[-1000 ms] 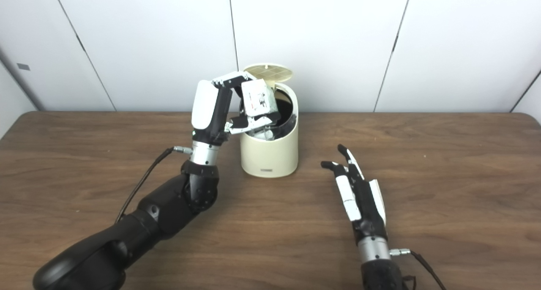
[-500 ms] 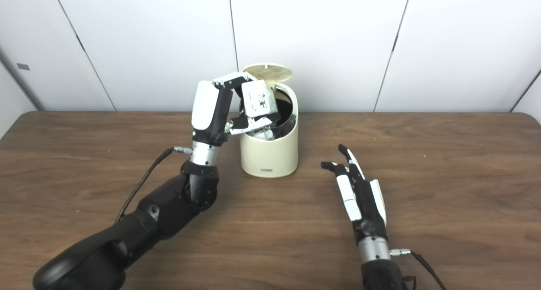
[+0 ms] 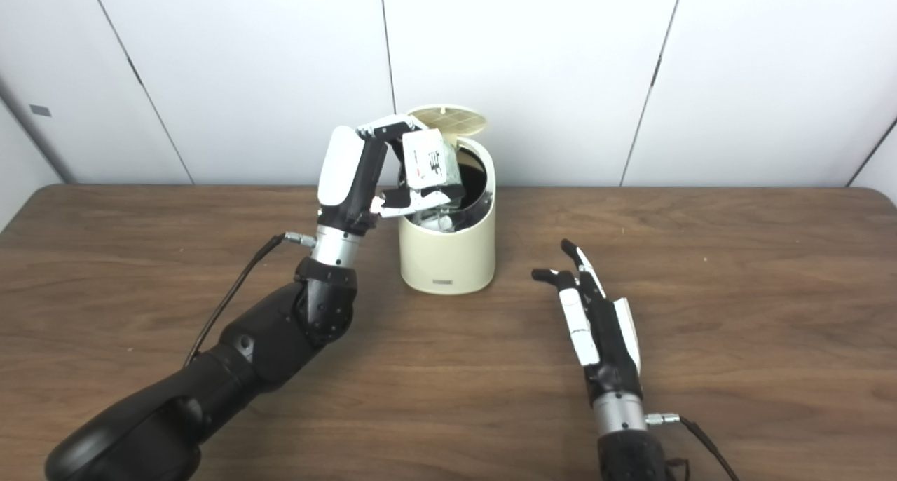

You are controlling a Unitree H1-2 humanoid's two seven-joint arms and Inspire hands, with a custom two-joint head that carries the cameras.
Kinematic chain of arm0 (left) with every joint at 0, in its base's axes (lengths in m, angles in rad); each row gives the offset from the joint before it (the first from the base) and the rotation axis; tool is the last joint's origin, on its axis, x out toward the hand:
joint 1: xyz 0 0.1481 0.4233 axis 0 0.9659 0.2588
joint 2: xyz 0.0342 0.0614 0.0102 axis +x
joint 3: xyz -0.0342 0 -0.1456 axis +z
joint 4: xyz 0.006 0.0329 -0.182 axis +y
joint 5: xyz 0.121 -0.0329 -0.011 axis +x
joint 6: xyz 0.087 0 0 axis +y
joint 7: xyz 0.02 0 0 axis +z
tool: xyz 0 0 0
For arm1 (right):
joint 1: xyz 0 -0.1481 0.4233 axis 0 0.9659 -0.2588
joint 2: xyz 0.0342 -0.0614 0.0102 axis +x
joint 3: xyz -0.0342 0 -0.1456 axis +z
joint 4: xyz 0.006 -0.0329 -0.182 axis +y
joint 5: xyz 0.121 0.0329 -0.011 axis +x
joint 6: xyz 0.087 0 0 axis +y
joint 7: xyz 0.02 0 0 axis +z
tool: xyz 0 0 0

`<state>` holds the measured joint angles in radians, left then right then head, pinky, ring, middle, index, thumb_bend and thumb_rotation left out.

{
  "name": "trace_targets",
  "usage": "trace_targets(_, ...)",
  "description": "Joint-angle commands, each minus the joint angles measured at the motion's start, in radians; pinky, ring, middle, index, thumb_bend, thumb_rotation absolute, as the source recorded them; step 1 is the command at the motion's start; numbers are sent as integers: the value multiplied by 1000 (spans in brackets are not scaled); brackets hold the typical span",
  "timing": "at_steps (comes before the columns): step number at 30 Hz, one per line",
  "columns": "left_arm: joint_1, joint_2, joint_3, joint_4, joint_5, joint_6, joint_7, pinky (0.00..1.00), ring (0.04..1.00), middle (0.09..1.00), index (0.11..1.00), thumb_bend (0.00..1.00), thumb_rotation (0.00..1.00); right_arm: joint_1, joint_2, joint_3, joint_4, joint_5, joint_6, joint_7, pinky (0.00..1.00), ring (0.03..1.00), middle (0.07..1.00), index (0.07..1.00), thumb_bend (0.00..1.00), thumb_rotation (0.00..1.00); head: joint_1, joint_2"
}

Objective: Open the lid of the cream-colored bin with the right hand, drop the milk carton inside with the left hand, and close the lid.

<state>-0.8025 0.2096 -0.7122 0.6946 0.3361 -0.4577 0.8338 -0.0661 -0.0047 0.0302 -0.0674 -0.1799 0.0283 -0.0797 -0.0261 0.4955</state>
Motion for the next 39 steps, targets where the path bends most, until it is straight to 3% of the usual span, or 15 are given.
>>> trace_targets(1, -27, 6, 13, -23, -5, -12, -11, 414, 473, 537, 488, 524, 61, -22, 2, -2, -25, -7, -29, -12, 911, 819, 721, 916, 424, 1000, 0, 1)
trace_targets(6, -30, 7, 16, -16, 6, -12, -5, 423, 483, 541, 488, 524, 61, -21, 3, -3, -28, -5, -22, -11, 905, 821, 723, 916, 404, 1000, 0, 3)
trace_targets(7, -30, 9, 15, -15, 7, -12, -8, 424, 483, 542, 498, 619, 61, -21, 4, -4, -28, -3, -21, -10, 902, 816, 723, 916, 405, 1000, 2, 4)
trace_targets(9, -29, 10, 16, -13, 10, -12, -17, 427, 485, 547, 533, 938, 63, -22, 2, -6, -22, 2, -29, -9, 909, 819, 723, 918, 395, 1000, 2, 4)
trace_targets(12, -26, 13, 18, -14, 3, -12, -38, 432, 487, 556, 548, 991, 77, -24, 1, -8, -12, 5, -32, -10, 921, 824, 719, 916, 412, 1000, 2, 4)
trace_targets(21, -20, 23, 14, -24, 18, -12, -67, 454, 509, 595, 585, 1000, 159, -18, 1, -9, -23, -11, -24, -17, 906, 818, 719, 911, 451, 1000, 1, 7)
trace_targets(34, -18, 25, 10, -28, 18, -12, -63, 456, 513, 592, 583, 1000, 156, -18, 4, -12, -30, -21, -19, -18, 946, 821, 714, 909, 461, 1000, 2, 9)
trace_targets(39, -17, 28, 8, -28, 23, -12, -59, 456, 513, 592, 584, 1000, 163, -18, 5, -14, -31, -15, -19, -13, 905, 803, 714, 913, 457, 1000, 2, 9)
